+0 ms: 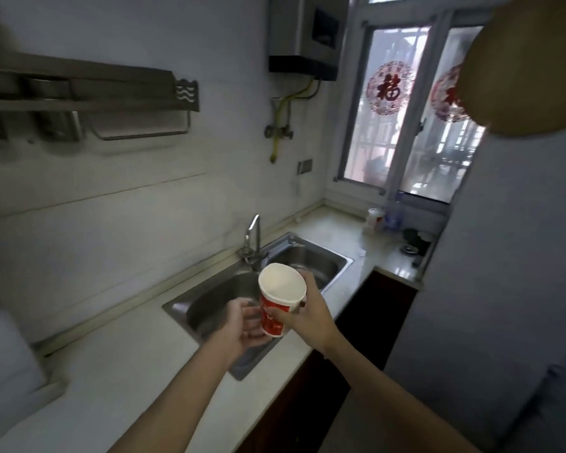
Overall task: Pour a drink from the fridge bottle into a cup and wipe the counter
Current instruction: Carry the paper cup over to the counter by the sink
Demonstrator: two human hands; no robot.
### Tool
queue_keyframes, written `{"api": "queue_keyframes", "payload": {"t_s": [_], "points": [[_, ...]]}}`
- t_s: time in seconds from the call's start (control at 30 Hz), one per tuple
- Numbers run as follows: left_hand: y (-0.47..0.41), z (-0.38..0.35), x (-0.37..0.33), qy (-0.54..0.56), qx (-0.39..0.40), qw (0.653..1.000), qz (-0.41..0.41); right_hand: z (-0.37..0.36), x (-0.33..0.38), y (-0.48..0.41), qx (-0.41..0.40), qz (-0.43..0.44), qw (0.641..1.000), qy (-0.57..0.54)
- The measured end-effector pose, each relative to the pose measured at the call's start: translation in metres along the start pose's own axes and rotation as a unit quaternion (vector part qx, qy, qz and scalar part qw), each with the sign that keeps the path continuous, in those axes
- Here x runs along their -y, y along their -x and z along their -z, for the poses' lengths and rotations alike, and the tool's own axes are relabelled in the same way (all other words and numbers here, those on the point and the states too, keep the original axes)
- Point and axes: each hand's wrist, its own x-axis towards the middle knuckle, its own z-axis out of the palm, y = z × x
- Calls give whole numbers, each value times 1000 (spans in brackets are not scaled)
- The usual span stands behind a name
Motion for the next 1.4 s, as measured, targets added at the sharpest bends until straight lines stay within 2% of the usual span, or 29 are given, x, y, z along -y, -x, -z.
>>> {"api": "queue_keyframes", "payload": {"t_s": [0.57, 0.93, 1.4], "points": [[-132, -197, -15, -77, 144, 984, 71, 162, -72, -69, -176, -63, 979, 80], [-192, -308, -22, -103, 204, 970, 88, 252, -105, -119, -219, -73, 967, 106], [-286, -455, -21, -67, 185, 977, 81, 385, -183, -206, -205, -57, 971, 107]]}}
